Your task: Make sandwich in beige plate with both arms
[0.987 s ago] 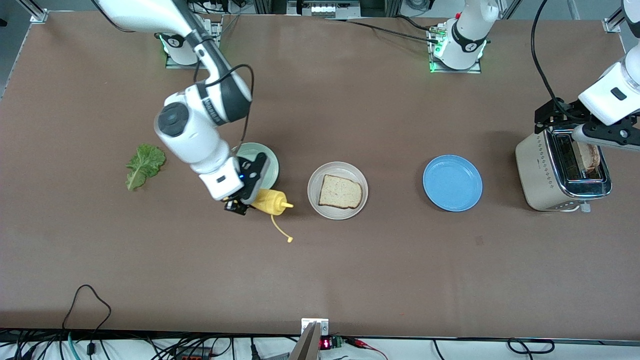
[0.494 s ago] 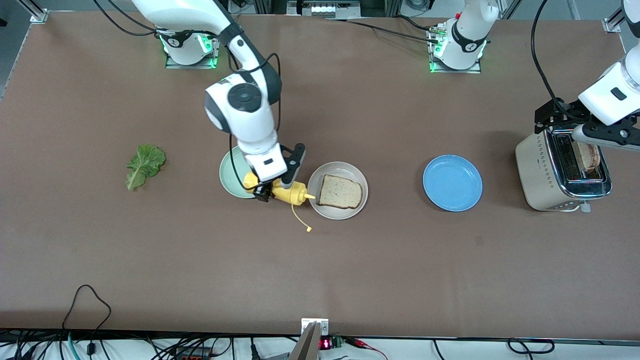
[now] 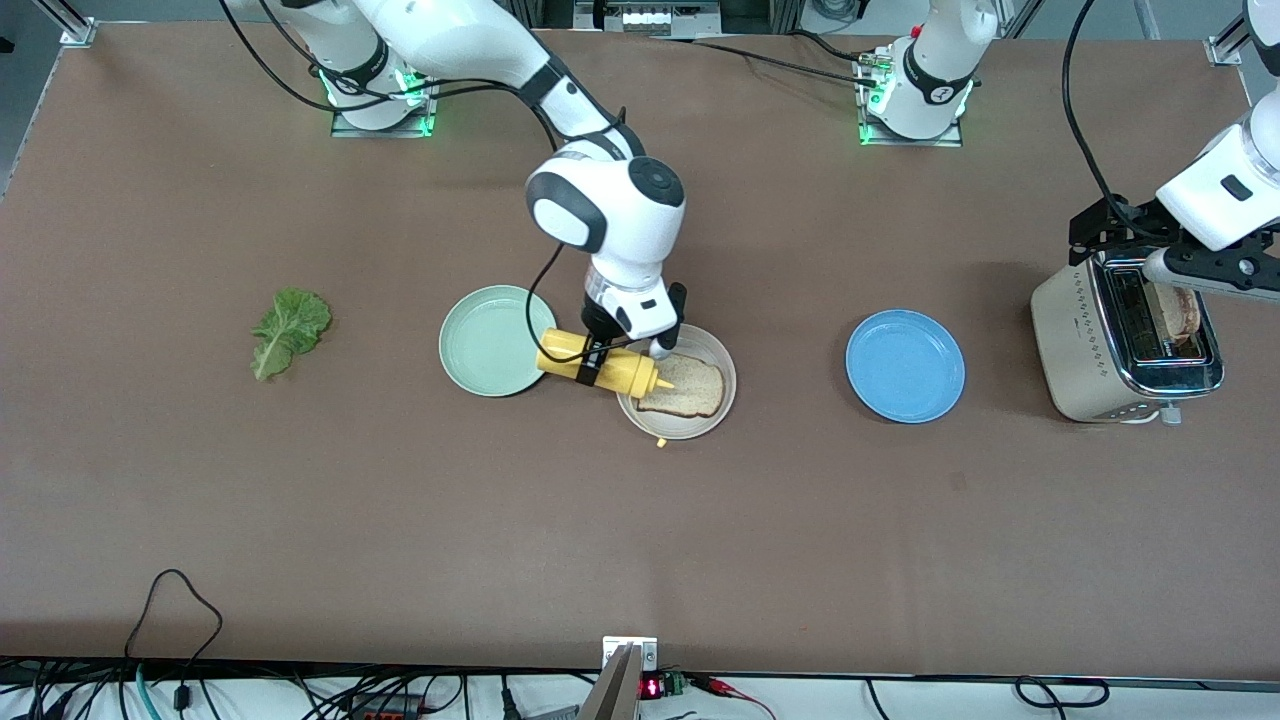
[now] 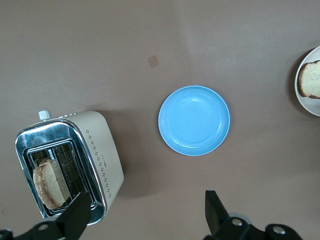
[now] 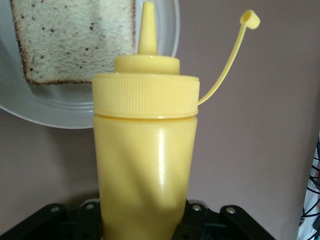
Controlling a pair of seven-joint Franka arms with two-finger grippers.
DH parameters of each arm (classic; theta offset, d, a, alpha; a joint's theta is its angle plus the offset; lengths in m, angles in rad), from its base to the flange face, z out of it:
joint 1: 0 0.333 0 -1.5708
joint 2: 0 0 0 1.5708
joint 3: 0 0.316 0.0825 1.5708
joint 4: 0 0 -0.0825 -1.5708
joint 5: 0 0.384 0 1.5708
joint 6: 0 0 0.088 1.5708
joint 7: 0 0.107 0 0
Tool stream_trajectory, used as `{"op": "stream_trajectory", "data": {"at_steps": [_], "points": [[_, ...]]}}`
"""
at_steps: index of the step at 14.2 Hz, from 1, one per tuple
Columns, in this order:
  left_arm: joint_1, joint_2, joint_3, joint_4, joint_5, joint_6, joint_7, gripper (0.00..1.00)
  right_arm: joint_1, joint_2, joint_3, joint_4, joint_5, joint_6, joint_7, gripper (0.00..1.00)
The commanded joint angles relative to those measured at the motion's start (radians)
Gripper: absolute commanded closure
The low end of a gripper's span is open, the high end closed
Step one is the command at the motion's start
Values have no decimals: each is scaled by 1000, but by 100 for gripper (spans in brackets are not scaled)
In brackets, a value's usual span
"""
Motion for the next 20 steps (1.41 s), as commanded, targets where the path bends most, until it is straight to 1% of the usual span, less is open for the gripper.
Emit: {"op": "stream_trajectory", "data": {"at_steps": [1,3,7,10,11,13,14,15,17,20], "points": [[-3,0,-1,21,20,-19,-8,0,40,55,-15,45,-67,-30,26,83],[-2,0,-1,21,20,-22,-8,0,51,61,-35,49,-67,-30,29,83],[-2,0,-1,21,20,-22,-7,0,48,60,-37,58,-64,-31,20,83],[-2,0,-1,21,20,-22,-7,0,30,32,-37,58,-38,-56,-23,83],[-2,0,-1,21,20,-22,-7,0,7,25,-37,58,2,-59,-47,83],[-2,0,-1,21,20,-22,-5,0,-41,-50,-28,46,92,-63,-154,83],[-2,0,-1,21,20,-22,-7,0,-58,-92,-26,39,149,-91,-220,83],[-2,0,-2,21,20,-22,-7,0,-91,-150,-26,21,248,-120,-286,83],[-2,0,-1,21,20,-22,-7,0,-136,-231,-26,-28,344,-117,-361,83],[-2,0,-1,21,20,-22,-7,0,-208,-333,-26,-74,560,-119,-493,83]]}}
